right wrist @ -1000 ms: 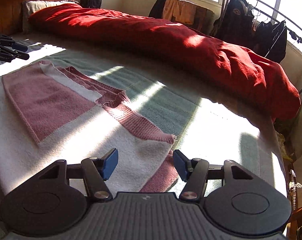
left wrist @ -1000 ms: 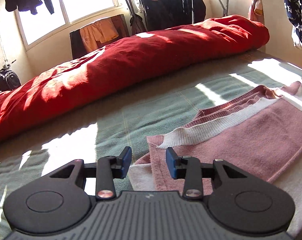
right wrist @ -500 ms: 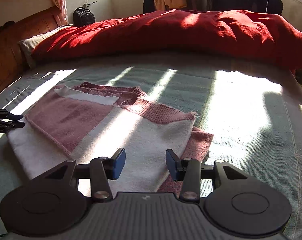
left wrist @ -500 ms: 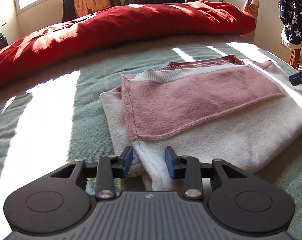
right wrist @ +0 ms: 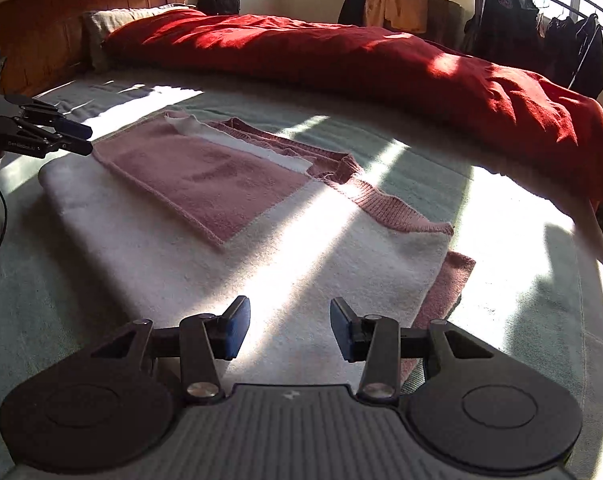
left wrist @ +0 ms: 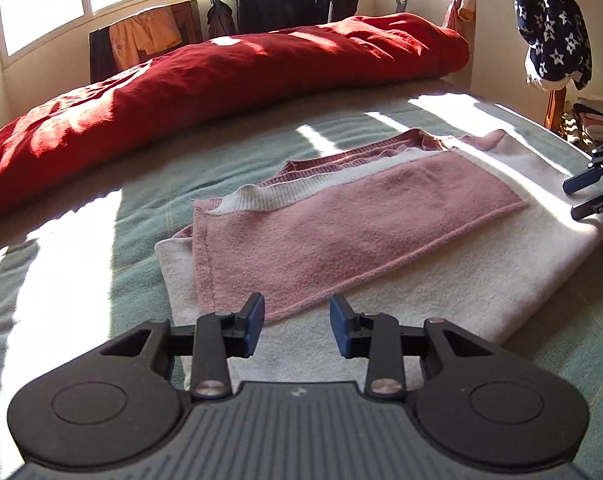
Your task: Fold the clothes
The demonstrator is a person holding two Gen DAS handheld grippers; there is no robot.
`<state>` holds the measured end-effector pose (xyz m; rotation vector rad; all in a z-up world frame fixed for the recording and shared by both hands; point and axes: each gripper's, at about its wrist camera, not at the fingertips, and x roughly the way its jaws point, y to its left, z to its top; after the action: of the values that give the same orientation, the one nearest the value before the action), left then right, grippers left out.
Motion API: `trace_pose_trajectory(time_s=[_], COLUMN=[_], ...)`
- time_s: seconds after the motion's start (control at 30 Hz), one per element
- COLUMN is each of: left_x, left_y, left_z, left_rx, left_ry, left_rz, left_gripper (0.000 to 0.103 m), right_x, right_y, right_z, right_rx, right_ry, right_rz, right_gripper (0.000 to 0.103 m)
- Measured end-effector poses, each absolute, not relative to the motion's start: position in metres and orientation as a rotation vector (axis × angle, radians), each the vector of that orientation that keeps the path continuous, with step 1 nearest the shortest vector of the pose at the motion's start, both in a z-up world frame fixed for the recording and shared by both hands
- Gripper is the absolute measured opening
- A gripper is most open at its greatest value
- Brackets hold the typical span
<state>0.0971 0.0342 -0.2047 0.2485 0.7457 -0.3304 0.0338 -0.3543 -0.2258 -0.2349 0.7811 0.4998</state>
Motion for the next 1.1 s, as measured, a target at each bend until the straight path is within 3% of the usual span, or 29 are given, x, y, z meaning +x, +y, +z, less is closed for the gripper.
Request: trace_pose_trajectory(time_s=[0.13,0.27,0.47,0.67,1.1], left_x=[0.070,0.060,0.071,0.068,0.020], left_y=[0.054,0.055,0.031,0.028,-0.001], left_z=[-0.230,-0.218,-0.197,-0.226,-0.174], left_rx=[0.182,0.171,0.196,0.194,0.384], left_ry=[0.800,0.795,0.738,0.832,0.725], left_rz=[-0.315,-0.320,-0.367,-0.330,-0.333], left_gripper=[0.035,0.035,0.037,0.038,0.039], right_x=[0.004,-0.013,0.000,0.014,-0.024], right_y=[-0.357,-0.365,-0.335,-0.299,-0.275], right_z=[-0.244,-0.243,-0.216,-0.234,-0.193], right_rx=[-0.230,-0.195,-0.218,-0.257,-0.375], right_ry=[0.796,0.798,0.736,0.805,0.774], right_rz=[0.468,0.457,0.507,0.527,0.488], right_gripper=[0.049,0.049,0.057,0.057,0.062])
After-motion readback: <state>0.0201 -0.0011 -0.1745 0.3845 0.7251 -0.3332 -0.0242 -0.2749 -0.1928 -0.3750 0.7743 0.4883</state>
